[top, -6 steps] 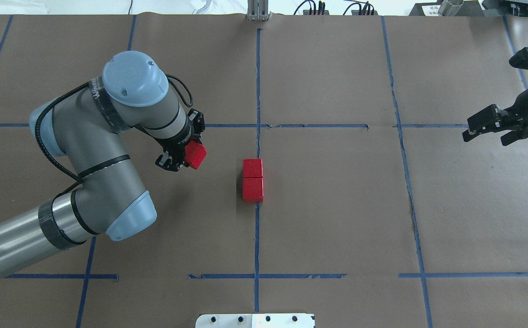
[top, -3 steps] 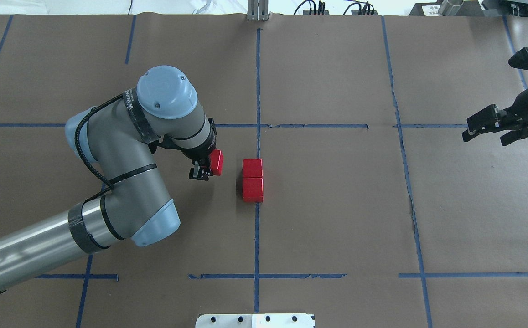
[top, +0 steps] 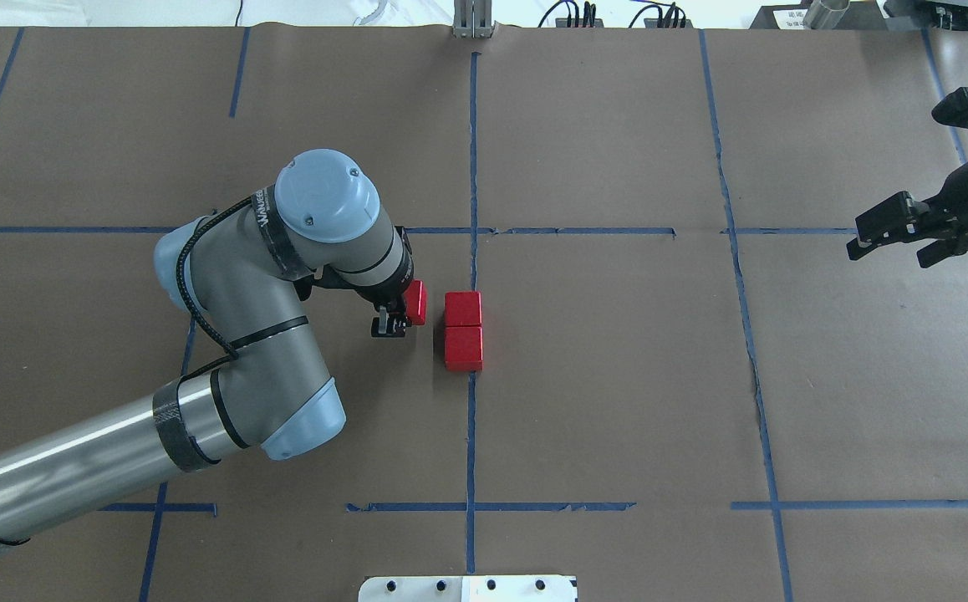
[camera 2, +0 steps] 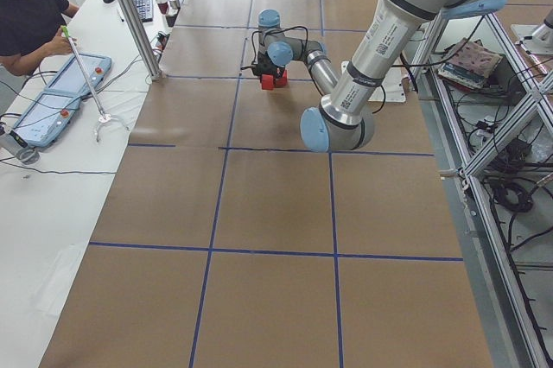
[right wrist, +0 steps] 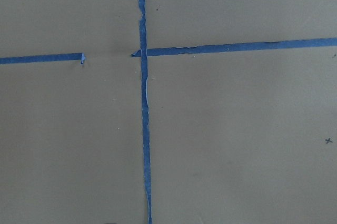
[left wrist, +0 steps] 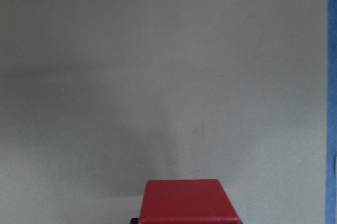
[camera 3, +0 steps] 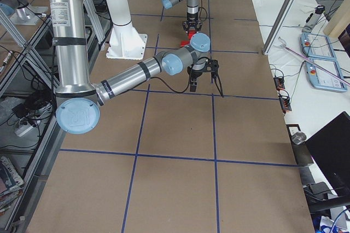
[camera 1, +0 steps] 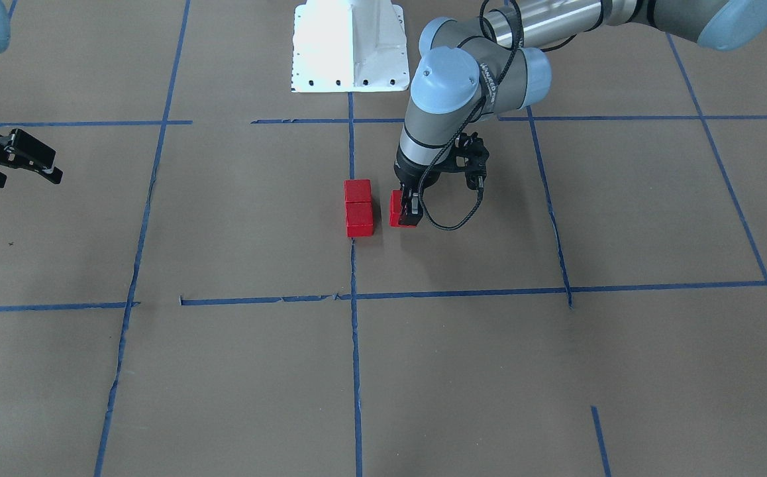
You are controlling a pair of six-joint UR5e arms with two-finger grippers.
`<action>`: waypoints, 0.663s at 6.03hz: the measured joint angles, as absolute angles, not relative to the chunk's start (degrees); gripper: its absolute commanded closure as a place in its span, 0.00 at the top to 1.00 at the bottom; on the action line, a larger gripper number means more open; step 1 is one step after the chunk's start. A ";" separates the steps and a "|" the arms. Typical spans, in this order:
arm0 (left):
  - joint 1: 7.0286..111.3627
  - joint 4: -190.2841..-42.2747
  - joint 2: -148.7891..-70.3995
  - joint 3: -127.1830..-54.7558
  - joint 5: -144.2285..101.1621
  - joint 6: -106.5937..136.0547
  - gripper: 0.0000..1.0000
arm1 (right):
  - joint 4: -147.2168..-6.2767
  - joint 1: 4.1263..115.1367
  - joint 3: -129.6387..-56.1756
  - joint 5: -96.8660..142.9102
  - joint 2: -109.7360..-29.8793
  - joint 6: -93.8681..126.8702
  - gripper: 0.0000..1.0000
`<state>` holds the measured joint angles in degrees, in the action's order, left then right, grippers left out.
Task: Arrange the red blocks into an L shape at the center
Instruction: 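Carry the cube with the left gripper beside the two-cube column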
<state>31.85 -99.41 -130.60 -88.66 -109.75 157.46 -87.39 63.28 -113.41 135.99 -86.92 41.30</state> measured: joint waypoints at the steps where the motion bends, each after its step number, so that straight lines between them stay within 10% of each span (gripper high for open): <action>1: 31.52 -99.92 -130.68 -87.94 -108.95 159.30 0.00 | -87.43 63.28 -113.44 136.03 -86.92 41.34 1.00; 4: 29.38 -100.10 -132.10 -86.26 -106.37 163.13 0.00 | -87.45 63.34 -113.73 136.13 -87.02 41.40 1.00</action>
<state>29.38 -100.10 -132.10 -86.26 -106.37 163.13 -87.45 63.34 -113.73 136.13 -87.02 41.40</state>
